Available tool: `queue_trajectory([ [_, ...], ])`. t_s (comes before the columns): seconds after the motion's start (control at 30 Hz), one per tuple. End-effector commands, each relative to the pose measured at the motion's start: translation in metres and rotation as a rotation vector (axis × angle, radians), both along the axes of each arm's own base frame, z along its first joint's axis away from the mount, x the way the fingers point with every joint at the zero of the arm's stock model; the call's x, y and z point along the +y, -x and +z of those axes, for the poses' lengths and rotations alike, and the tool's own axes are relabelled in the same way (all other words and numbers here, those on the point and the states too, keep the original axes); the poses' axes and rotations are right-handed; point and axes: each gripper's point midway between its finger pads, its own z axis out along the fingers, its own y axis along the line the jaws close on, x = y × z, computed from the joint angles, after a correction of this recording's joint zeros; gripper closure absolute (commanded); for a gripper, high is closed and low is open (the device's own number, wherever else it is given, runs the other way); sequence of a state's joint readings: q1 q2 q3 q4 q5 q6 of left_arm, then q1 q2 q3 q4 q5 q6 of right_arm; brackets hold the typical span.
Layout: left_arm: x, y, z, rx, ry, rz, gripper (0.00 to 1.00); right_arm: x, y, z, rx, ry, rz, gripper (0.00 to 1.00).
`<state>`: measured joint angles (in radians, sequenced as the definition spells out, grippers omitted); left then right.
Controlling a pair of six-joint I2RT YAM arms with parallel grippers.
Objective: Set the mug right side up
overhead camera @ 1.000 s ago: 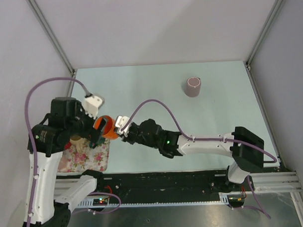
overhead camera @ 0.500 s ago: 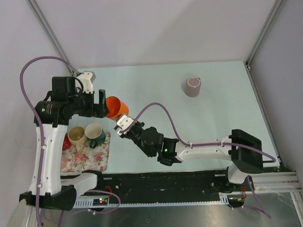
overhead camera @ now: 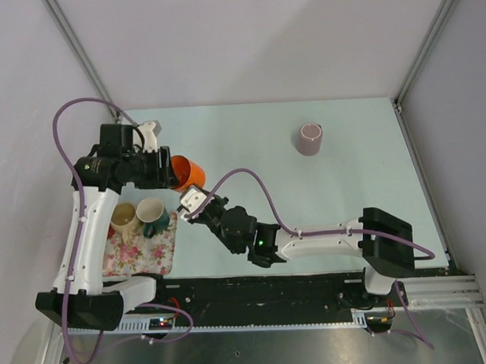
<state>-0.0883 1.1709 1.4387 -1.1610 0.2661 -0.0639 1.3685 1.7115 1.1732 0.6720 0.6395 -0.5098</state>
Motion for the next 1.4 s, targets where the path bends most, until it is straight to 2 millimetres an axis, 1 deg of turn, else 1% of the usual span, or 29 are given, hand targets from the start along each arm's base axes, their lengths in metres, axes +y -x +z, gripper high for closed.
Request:
queue_trajectory([
  [0.0,-0.007,0.0,-0.002,0.004,0.054,0.006,0.45,0.002,0.004,0.071,-0.059,-0.221,0.017,1.0],
  [0.07,-0.007,-0.002,-0.001,-0.004,0.056,0.004,0.65,0.004,0.005,0.069,-0.053,-0.22,0.031,1.0],
  [0.1,-0.007,-0.003,0.002,-0.013,0.056,0.003,0.8,0.005,0.006,0.067,-0.046,-0.221,0.036,1.0],
  [0.13,-0.008,-0.003,0.004,-0.024,0.059,-0.003,0.9,0.007,0.006,0.065,-0.039,-0.213,0.043,1.0],
  [0.17,-0.009,-0.004,0.007,-0.034,0.062,-0.009,0.95,0.008,0.007,0.062,-0.031,-0.207,0.056,1.0],
  [0.2,-0.009,-0.004,0.009,-0.043,0.061,-0.015,0.97,0.01,0.008,0.06,-0.024,-0.202,0.072,1.0],
  [0.27,-0.007,-0.003,0.01,-0.057,0.044,-0.023,0.99,0.016,0.011,0.053,0.005,-0.185,0.118,1.0],
  [0.3,-0.004,-0.003,0.009,-0.062,0.027,-0.028,1.0,0.018,0.012,0.049,0.027,-0.178,0.137,0.95],
  [0.37,0.001,-0.003,0.006,-0.07,-0.01,-0.037,1.0,0.02,0.016,0.043,0.058,-0.16,0.173,0.68],
  [0.4,0.004,-0.003,0.003,-0.076,-0.037,-0.051,1.0,0.02,0.018,0.042,0.071,-0.15,0.19,0.51],
  [0.43,0.008,-0.003,0.002,-0.088,-0.073,-0.07,1.0,0.02,0.021,0.039,0.083,-0.131,0.209,0.4],
  [0.47,0.012,-0.002,0.001,-0.098,-0.102,-0.083,1.0,0.019,0.023,0.038,0.096,-0.122,0.223,0.3],
  [0.53,0.021,0.0,0.002,-0.131,-0.176,-0.119,1.0,0.015,0.028,0.038,0.126,-0.103,0.255,0.14],
  [0.57,0.027,0.002,0.003,-0.148,-0.22,-0.14,1.0,0.012,0.031,0.038,0.144,-0.091,0.271,0.08],
  [0.6,0.032,0.005,0.003,-0.151,-0.258,-0.162,1.0,0.01,0.033,0.039,0.162,-0.085,0.293,0.04],
  [0.63,0.036,0.009,0.002,-0.152,-0.299,-0.191,1.0,0.006,0.037,0.04,0.179,-0.074,0.31,0.02],
  [0.7,0.043,0.025,0.0,-0.119,-0.357,-0.269,1.0,-0.002,0.042,0.042,0.206,-0.058,0.337,0.01],
  [0.77,0.053,0.056,-0.008,-0.015,-0.382,-0.35,1.0,-0.01,0.047,0.044,0.221,-0.044,0.356,0.01],
  [0.83,0.064,0.085,-0.016,0.098,-0.377,-0.385,1.0,-0.018,0.05,0.042,0.231,-0.025,0.361,0.01],
  [0.93,0.089,0.117,-0.037,0.218,-0.431,-0.342,1.0,-0.027,0.051,0.038,0.233,-0.013,0.359,0.0],
  [1.0,0.103,0.133,-0.053,0.279,-0.456,-0.31,1.0,-0.031,0.051,0.033,0.229,-0.013,0.358,0.0],
  [1.1,0.121,0.146,-0.065,0.334,-0.442,-0.238,1.0,-0.031,0.053,0.029,0.229,-0.003,0.376,0.01],
  [1.23,0.144,0.16,-0.07,0.369,-0.433,-0.143,1.0,-0.029,0.058,0.027,0.218,0.019,0.413,0.01],
  [1.37,0.158,0.179,-0.085,0.432,-0.406,-0.098,1.0,-0.028,0.056,0.024,0.207,0.035,0.439,0.01],
])
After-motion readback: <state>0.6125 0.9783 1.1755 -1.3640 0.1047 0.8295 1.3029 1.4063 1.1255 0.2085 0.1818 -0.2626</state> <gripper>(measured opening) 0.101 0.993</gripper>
